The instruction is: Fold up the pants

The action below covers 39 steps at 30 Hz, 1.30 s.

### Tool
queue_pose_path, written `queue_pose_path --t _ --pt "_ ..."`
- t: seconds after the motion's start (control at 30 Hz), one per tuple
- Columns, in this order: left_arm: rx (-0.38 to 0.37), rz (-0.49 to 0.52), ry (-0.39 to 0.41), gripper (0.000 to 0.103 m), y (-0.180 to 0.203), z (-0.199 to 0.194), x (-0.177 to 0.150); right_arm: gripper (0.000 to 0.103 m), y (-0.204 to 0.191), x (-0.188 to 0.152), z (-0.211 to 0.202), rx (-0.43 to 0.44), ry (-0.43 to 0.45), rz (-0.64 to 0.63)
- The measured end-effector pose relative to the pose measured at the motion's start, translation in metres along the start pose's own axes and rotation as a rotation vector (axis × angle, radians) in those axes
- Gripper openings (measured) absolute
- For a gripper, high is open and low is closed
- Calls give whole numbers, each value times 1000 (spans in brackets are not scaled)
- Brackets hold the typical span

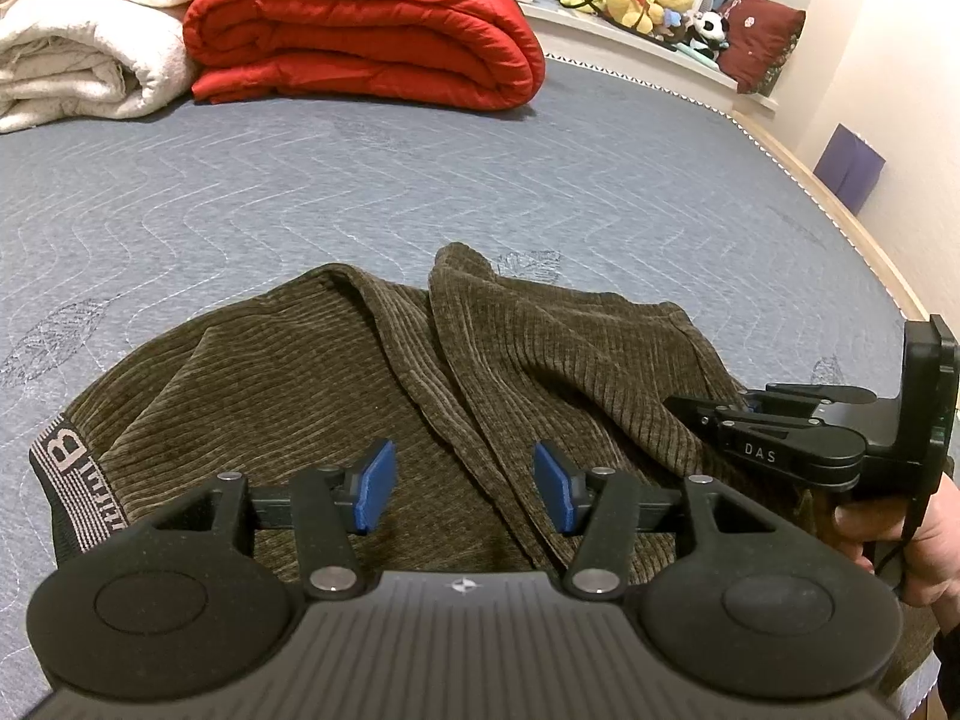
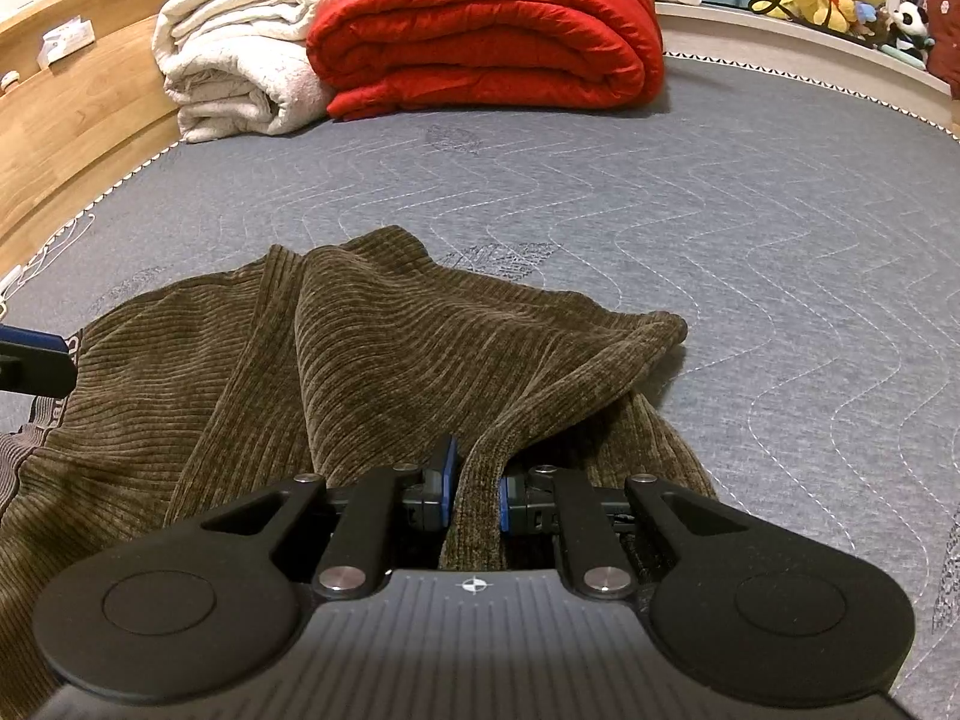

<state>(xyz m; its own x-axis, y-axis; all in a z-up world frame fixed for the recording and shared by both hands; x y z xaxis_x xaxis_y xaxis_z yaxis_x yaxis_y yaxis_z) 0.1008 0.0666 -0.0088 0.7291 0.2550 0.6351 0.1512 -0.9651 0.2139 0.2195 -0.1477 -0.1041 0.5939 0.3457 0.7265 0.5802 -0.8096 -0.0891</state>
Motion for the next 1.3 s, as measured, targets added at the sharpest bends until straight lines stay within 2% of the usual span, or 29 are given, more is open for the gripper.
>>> queue_pose_path --t 0.2,0.3,0.37,0.43,0.47,0.5,0.57,0.6,0.67,0.73,0.8,0.87,0.97,1.03,1.1,1.17,1.23,1.3 --pt "1 -3 0 58 0 0 0 11 -1 0 -1 -6 11 -2" --pt "-1 -8 2 58 1 0 1 8 6 7 -11 9 72 64" --pt "-2 -9 4 58 3 0 2 8 21 17 -30 40 165 170" --pt "-3 -6 4 58 5 1 2 7 48 25 -59 49 316 333" --pt "-4 -4 3 58 6 2 2 7 64 25 -75 11 405 422" --pt "-6 -1 2 58 8 3 1 7 85 21 -93 -70 499 548" --pt "-9 7 -1 58 11 5 1 7 122 4 -117 -239 587 763" --pt "-10 14 -2 58 13 7 0 8 139 -8 -123 -330 584 857" --pt "-11 25 -6 58 17 12 -1 8 164 -33 -122 -459 507 962" --pt "-10 33 -16 59 19 18 -3 8 181 -55 -108 -514 375 1020" --pt "-18 34 -32 60 21 27 -5 11 191 -69 -98 -532 289 1056" --pt "-27 34 -51 60 22 36 -8 12 196 -75 -90 -492 227 1046" --pt "-41 55 -71 60 25 51 -13 14 199 -77 -86 -432 193 1009" --pt "-47 78 -76 60 28 62 -17 24 203 -77 -86 -405 185 986" --pt "-57 100 -72 60 30 70 -21 27 205 -79 -89 -385 185 984" --pt "-68 125 -63 62 33 77 -21 30 215 -83 -93 -358 187 1005" --pt "-77 146 -44 68 36 82 -22 33 223 -91 -99 -323 202 1059" --pt "-87 168 -32 69 41 87 -20 34 232 -100 -103 -293 219 1119"
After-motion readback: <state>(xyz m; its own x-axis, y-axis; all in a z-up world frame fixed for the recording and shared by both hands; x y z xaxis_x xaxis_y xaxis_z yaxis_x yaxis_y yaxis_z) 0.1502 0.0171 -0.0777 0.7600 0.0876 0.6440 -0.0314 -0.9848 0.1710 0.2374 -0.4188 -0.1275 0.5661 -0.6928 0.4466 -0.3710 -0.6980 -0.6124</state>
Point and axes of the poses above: each gripper's, at about its wrist camera, not at the fingertips, and z roughly the way its jaws point, y to its right, x to its top, the point moved 1 cm from there along z, roughly the way its jaws point, and after that the axes turned 5 degrees about -x, right-handed, at the moved point
